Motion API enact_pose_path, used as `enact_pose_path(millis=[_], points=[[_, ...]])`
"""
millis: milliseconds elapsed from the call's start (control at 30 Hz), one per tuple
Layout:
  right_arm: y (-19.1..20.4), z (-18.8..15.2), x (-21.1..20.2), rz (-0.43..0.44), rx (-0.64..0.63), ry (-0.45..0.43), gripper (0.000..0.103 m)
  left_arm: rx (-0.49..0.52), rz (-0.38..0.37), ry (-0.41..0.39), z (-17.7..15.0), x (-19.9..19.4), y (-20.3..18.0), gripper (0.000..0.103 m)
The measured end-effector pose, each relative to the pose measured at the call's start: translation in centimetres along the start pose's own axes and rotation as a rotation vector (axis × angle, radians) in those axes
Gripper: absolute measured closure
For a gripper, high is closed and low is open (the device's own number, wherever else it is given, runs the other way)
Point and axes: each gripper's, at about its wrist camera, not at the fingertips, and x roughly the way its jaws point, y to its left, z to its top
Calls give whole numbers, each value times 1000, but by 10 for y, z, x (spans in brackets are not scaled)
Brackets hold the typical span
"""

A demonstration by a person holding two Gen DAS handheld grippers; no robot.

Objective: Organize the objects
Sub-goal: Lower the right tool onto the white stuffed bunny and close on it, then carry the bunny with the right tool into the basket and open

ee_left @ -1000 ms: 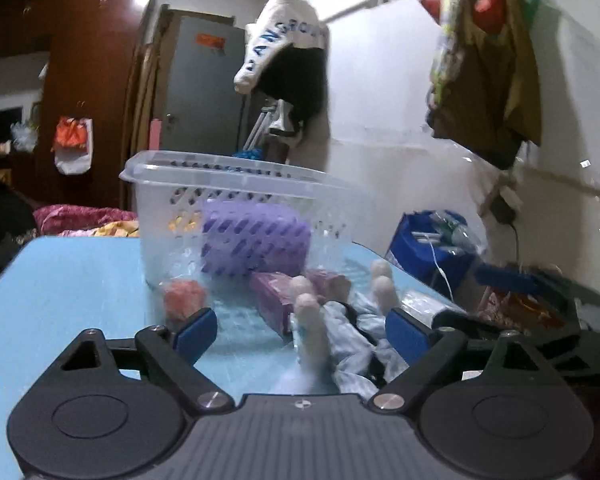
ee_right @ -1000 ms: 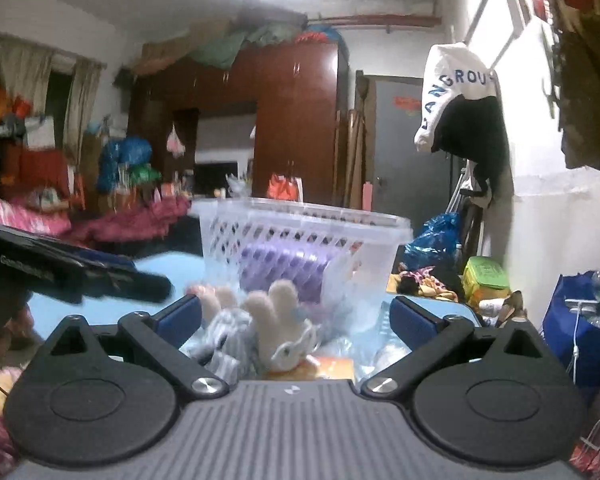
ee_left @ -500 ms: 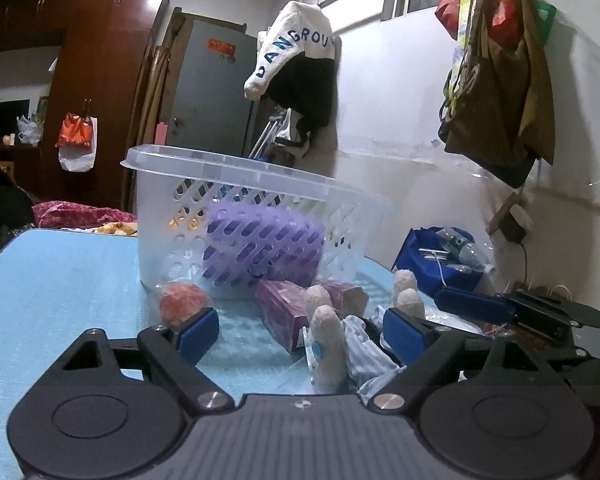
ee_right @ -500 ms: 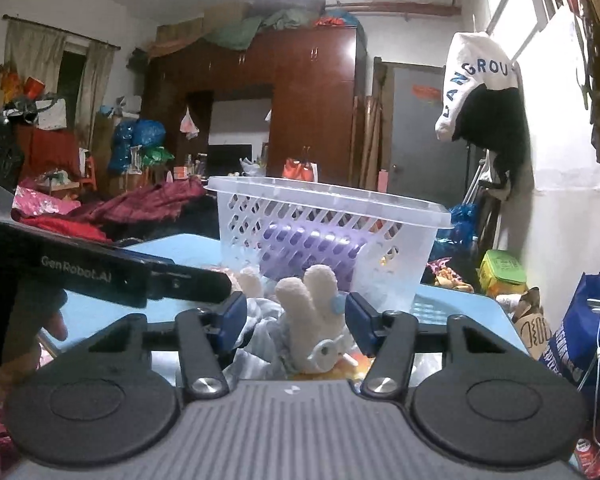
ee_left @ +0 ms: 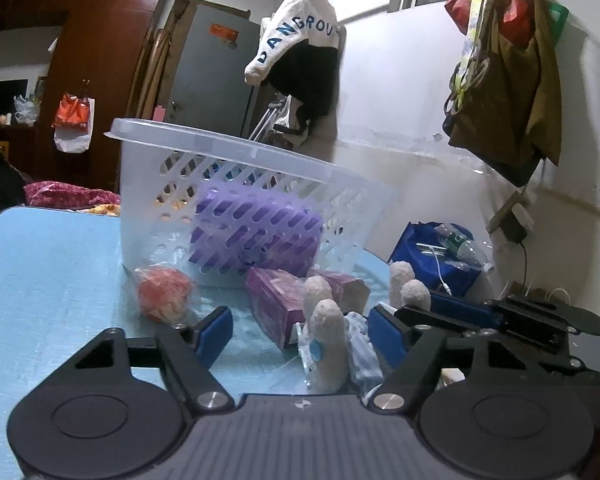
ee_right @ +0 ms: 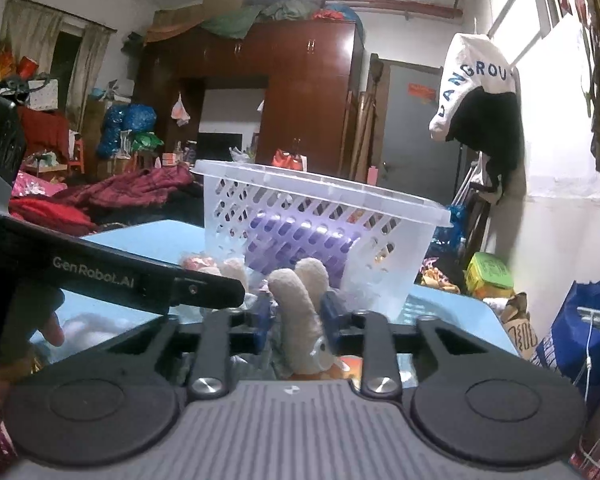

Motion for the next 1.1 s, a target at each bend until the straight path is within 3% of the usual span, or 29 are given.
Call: enact_pose_path(millis=[133, 200, 400, 700, 1033, 1100], points=[[-7, 0, -4, 17, 24, -1, 79, 36, 7, 6, -1, 4, -9, 40], [-10, 0, -5, 21, 35, 1, 80, 45, -7, 10, -2, 5, -11, 53], [-14, 0, -7, 34, 49, 1, 84, 64, -19, -10, -4, 2, -17, 71], [-19, 1, -15, 55, 56, -67, 86, 88, -7, -111, -4, -20, -20, 76], [-26, 1, -12, 75, 86, -63, 86, 35, -41, -42, -6, -9, -12, 73], [-27, 0, -12, 75, 89, -59, 86, 15, -49, -33, -8, -7, -11, 64]])
